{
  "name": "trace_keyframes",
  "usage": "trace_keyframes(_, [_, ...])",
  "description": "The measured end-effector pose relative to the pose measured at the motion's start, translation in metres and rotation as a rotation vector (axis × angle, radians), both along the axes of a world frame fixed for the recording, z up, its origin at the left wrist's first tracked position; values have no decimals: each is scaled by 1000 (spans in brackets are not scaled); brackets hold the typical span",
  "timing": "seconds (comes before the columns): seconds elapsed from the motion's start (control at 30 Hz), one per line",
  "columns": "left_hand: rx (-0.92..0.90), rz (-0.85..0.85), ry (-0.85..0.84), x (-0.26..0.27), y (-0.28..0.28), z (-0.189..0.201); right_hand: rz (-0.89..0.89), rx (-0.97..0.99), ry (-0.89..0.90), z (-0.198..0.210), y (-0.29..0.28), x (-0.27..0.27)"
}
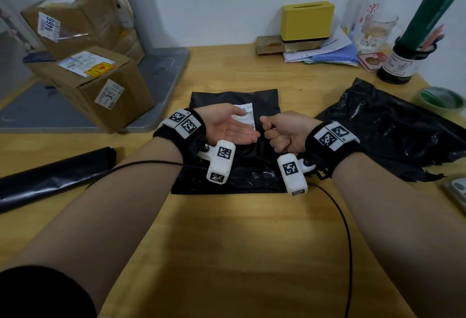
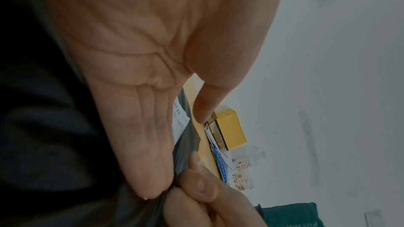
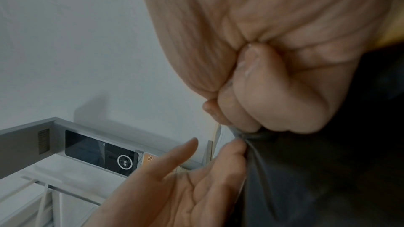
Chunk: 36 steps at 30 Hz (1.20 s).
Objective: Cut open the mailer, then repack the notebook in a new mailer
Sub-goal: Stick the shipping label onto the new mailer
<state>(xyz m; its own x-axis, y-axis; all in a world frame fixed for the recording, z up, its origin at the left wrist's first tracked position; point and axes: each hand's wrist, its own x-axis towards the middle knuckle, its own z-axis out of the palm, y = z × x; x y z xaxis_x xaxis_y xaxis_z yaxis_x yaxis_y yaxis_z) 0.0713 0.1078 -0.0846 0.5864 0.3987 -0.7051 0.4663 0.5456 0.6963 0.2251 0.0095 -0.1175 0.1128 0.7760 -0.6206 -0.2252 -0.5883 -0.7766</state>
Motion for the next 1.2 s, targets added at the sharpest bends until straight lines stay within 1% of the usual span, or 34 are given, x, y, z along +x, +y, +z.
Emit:
trace_keyframes(0.13, [-11, -25, 7, 12, 0, 2, -4, 18, -13, -1, -1, 2])
trace_keyframes(0.23, [-17, 10, -18, 19, 4, 2, -6, 25, -14, -3, -4, 4])
trace_keyframes(0.37, [16, 199, -101, 29, 17, 0, -46, 47, 15, -4, -6, 7])
trace_keyframes(0.47, [-12, 332, -179, 41, 22, 0, -78, 74, 11, -1, -5, 10])
trace_keyframes(0.57, [-26, 398, -225, 48, 26, -1, -115, 96, 38, 2, -1, 11])
trace_keyframes(0.67, [-78, 413, -235, 46, 31, -5, -136, 107, 44, 3, 0, 12])
trace_keyframes(0.83, [-93, 393, -224, 38, 30, -6, -136, 107, 49, 3, 2, 6])
trace_keyframes(0.97, [-160, 469, -317, 30, 30, -10, -147, 114, 49, 6, 1, 0])
trace_keyframes(1.1, [-149, 510, -368, 28, 22, -13, -147, 118, 44, 8, -4, -6])
trace_keyframes(1.2, [-142, 479, -333, 24, 19, -11, -158, 125, 39, 8, -9, -7])
